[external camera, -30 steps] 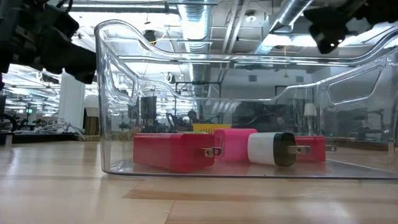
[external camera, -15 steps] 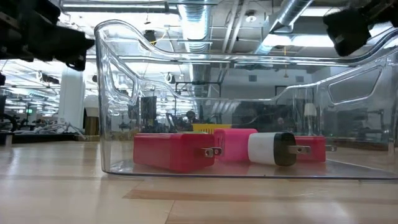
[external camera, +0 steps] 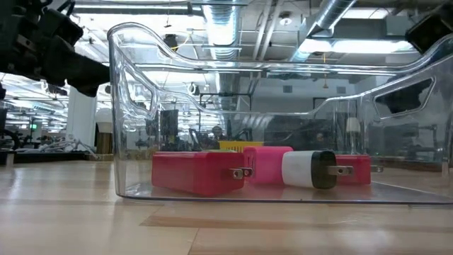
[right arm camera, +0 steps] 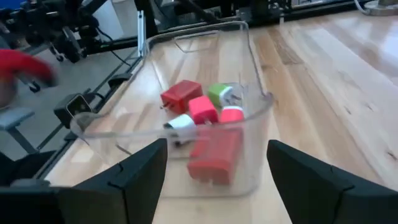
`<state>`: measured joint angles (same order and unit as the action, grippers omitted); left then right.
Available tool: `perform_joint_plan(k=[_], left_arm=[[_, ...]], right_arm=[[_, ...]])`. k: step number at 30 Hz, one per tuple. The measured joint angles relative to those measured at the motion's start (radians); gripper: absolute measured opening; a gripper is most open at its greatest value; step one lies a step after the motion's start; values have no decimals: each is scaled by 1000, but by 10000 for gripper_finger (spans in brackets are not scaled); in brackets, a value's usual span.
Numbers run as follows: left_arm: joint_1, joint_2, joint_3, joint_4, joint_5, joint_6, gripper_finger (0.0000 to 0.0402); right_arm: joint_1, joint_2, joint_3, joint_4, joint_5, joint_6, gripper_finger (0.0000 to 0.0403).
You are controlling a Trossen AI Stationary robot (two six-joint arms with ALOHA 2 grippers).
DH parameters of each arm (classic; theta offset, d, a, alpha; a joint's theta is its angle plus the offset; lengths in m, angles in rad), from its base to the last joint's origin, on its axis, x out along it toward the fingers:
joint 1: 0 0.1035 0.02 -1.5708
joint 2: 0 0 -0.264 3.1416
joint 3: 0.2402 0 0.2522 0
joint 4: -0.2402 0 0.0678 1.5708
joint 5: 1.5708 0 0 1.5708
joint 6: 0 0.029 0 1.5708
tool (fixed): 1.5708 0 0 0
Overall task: Pick & Place Office items
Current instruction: Return to Home Position
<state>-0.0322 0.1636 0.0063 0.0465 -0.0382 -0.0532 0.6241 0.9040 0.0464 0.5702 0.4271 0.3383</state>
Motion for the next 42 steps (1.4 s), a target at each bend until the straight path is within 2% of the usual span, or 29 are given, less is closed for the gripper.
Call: perform_joint_plan(k=[4,10,15,21,23,29,37,42], left_arm=[[0,38,0,-1,0,0,114],[0,83,0,3,0,0,114],[0,97,0,6,1,0,114],[0,99,0,6,0,0,114],[0,99,0,6,1,0,114],[0,99,0,10,1,0,114],[0,99,0,15,1,0,114],[0,99,0,15,1,0,114]], right_arm=[[-75,-94,-39,-22,-86,-58,269],[-174,-260,-39,-201,-257,-145,269],[-213,-426,-39,-396,-307,-191,269],[-217,-684,-39,-541,-312,-295,269],[-232,-740,-39,-538,-322,-327,269],[-289,-821,-40,-541,-331,-416,269],[-485,-869,-40,-557,-433,-467,269],[-482,-904,-40,-552,-456,-512,269]])
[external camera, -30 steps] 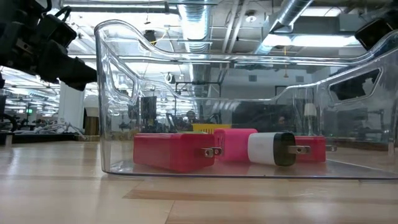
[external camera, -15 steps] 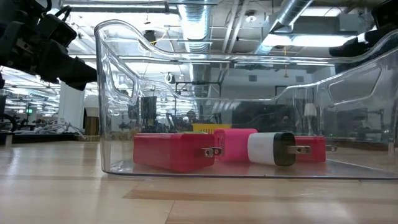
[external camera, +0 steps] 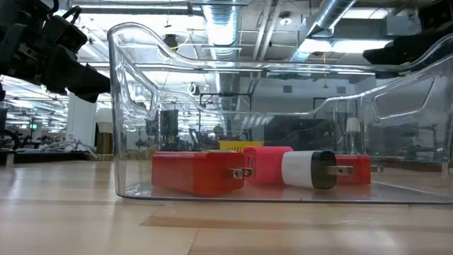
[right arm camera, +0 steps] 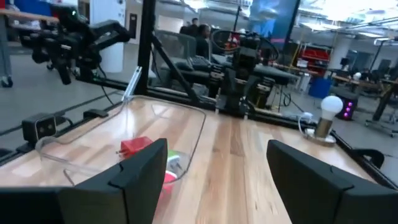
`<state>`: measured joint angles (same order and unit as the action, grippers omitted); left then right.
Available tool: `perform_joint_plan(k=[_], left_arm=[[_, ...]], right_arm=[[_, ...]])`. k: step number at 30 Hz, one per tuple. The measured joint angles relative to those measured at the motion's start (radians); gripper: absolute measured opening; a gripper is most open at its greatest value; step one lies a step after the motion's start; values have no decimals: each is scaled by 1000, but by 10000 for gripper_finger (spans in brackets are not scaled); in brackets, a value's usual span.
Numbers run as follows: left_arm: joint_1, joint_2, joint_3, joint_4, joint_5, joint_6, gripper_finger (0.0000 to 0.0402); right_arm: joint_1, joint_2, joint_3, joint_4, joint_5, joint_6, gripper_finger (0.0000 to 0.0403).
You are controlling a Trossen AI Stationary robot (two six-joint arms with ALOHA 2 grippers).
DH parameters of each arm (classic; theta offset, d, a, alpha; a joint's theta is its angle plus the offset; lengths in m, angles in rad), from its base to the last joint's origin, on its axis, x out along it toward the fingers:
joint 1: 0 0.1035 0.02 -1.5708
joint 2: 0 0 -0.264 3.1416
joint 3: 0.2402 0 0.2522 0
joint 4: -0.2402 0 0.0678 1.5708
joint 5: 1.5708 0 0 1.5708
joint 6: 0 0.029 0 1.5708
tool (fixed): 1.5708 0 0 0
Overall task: Pick & Place Office items
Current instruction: Return to Home Position
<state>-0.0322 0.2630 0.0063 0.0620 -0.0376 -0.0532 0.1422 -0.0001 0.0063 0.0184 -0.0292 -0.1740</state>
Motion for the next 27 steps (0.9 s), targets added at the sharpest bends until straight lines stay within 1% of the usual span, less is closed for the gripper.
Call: perform_joint_plan(k=[3,11,19,20,23,26,27], left_arm=[[0,0,0,0,0,0,114],[0,0,0,0,0,0,114],[0,0,0,0,0,0,114],[0,0,0,1,0,0,114],[0,0,0,8,0,0,114],[0,3,0,16,0,0,114],[0,3,0,14,0,0,114]], right_arm=[[-6,2,0,-4,12,-27,269],[-84,2,-1,-6,27,-73,269],[-119,12,0,-3,29,-13,269],[-119,13,0,23,29,-13,269],[-119,40,0,192,29,-48,269],[-119,37,1,285,29,-51,269],[-119,37,3,283,29,-51,269]])
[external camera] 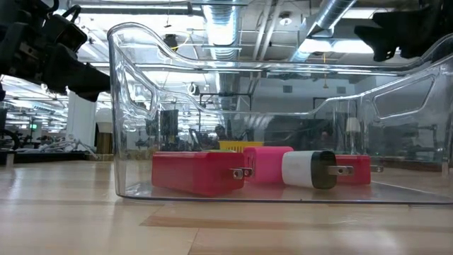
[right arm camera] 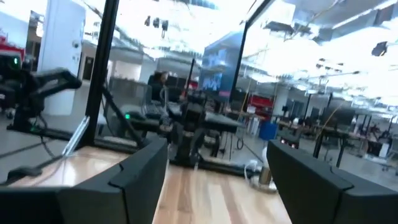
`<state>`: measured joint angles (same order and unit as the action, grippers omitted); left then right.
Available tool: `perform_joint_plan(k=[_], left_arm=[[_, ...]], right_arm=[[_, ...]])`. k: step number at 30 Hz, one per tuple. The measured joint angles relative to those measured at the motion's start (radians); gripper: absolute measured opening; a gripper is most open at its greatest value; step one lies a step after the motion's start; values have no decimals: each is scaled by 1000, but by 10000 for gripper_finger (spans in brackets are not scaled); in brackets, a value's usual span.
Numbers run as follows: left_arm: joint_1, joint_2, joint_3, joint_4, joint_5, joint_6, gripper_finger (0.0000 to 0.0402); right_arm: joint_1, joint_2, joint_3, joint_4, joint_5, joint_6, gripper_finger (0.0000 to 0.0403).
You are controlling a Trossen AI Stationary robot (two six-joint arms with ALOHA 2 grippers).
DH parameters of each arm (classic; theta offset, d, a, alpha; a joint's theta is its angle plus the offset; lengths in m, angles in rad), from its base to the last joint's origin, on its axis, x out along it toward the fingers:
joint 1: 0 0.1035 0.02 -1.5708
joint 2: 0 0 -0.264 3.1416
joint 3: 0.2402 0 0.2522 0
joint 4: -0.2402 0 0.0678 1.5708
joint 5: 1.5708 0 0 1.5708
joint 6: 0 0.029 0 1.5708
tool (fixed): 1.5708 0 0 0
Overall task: Pick & Place Office items
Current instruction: Return to Home Position
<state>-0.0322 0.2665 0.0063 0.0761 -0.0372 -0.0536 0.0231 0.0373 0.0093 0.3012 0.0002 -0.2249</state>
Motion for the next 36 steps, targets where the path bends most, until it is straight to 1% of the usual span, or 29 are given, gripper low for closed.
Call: perform_joint_plan(k=[26,28,36], left_arm=[[0,5,0,0,0,0,114],[0,5,0,0,0,0,114],[0,5,0,0,0,0,114]], right_arm=[[0,1,14,-18,0,-3,269],[0,1,16,-53,0,5,269],[1,1,16,-332,0,185,269]])
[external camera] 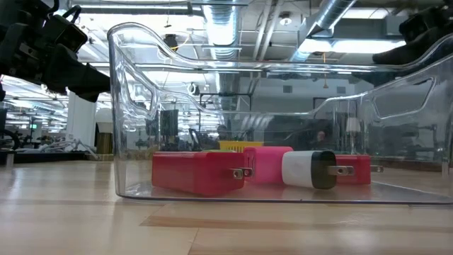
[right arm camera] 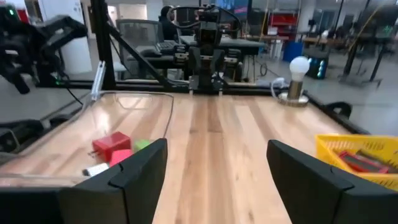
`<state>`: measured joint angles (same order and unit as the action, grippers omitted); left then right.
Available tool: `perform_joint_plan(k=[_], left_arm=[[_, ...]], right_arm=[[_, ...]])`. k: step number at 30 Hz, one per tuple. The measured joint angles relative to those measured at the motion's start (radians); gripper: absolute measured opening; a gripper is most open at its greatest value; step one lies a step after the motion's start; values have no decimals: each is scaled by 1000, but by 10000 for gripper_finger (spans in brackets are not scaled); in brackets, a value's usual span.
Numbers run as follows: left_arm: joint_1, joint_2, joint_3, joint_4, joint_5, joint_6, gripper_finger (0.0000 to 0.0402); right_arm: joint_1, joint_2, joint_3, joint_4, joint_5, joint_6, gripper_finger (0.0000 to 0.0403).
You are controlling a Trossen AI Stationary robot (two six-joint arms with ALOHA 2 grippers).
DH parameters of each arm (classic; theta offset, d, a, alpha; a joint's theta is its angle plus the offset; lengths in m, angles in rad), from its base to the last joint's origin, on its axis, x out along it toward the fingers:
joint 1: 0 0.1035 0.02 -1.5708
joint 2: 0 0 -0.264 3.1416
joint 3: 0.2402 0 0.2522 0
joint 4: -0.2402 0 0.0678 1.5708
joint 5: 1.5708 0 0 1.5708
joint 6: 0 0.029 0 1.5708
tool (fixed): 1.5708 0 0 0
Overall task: Pick & Place Office items
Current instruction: Return to Home Position
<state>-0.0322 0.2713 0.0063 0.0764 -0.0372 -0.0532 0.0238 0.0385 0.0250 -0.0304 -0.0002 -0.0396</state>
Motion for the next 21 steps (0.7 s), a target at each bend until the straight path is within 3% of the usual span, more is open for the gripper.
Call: perform_joint_plan(k=[6,21], left_arm=[[0,0,0,0,0,0,114],[0,0,0,0,0,0,114]], right_arm=[[0,7,0,7,0,72,269],[0,7,0,7,0,75,269]])
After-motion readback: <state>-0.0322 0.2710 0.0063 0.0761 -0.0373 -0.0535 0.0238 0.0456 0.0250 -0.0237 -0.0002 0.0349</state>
